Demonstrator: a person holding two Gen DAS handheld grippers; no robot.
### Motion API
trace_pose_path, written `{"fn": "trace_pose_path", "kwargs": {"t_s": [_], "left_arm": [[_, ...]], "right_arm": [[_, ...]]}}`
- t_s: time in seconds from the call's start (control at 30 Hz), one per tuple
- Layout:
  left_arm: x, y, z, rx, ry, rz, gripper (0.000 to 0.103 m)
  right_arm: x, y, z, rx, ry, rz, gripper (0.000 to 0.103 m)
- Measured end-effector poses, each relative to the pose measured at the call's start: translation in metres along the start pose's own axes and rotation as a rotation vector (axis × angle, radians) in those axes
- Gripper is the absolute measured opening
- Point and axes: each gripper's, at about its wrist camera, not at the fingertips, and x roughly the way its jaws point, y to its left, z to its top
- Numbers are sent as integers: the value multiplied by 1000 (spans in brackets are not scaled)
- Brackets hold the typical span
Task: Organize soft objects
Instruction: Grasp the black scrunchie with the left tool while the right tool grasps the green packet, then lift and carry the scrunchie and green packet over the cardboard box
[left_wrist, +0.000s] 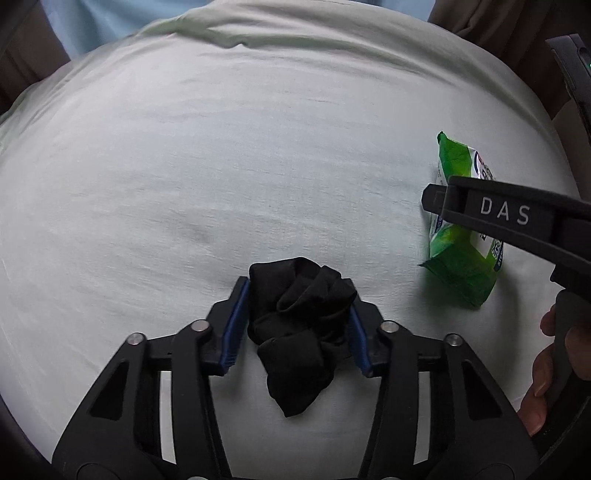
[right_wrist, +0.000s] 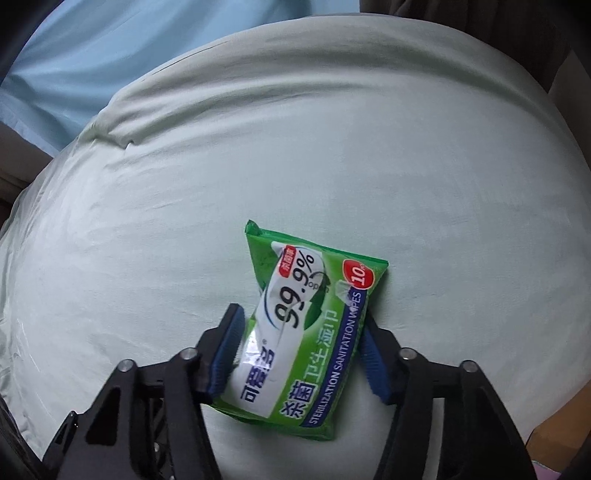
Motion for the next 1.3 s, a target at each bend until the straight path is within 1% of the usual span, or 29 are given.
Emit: {"fn": "trace_pose_path", "kwargs": {"t_s": [0.03,0.13,0.23,0.33,0.53,0.7,0.87,1.1,1.27,1.3], "left_arm": [[0,3,2,0,-1,1,23],[-3,6,5,7,0,5,17],[-6,9,6,17,0,10,16],[-17,12,8,12,-16,5,16],[-51,14,11,5,-52,-7,16],[-93,18,12,-3,-93,-23,16],[-149,20,7,-1,-145,-26,16],[-239,27,-13,4,-181,-25,16],[-296,17,-34,24,-197,-16,16],[-307,13,-39,28,-200,-17,16]], "right_arm": [[0,1,0,-9,-3,-4,47],[-2,-1,0,0,-7,9,40],[-5,-4,1,7,-7,23,38],[-13,-4,0,4,-14,32,37],[-40,0,-2,-4,-35,42,37],[-81,4,-7,-33,-77,48,37],[-133,10,-13,-69,-128,52,37],[-236,12,-44,-100,-190,79,37],[-302,3,-68,-90,-226,104,37],[-310,3,-70,-89,-232,108,37]]}}
